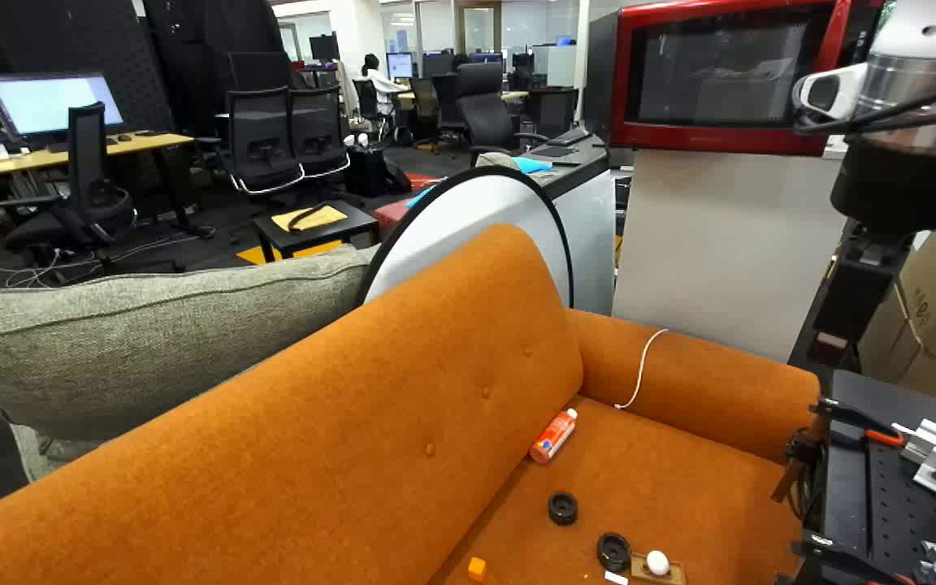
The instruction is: Pick up the white object and place it in the bowl
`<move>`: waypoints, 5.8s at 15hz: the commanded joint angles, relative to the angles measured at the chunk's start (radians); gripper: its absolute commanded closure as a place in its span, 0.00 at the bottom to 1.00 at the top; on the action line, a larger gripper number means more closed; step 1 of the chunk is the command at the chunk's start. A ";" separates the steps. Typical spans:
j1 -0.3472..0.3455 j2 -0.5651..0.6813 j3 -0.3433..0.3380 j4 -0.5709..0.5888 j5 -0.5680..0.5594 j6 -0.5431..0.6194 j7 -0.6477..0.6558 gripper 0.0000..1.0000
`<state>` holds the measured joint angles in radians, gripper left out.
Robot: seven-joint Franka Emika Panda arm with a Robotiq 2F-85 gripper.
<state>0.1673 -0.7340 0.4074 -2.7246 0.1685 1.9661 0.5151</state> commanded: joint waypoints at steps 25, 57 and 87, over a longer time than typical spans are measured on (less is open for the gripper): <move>0.015 0.318 -0.041 -0.052 -0.022 0.292 0.012 0.00; -0.015 1.223 -0.284 0.131 -0.026 0.955 -0.184 0.00; -0.023 1.702 -0.336 0.391 0.002 1.107 -0.221 0.00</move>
<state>0.1388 0.9679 0.0720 -2.3360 0.1484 3.0762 0.3118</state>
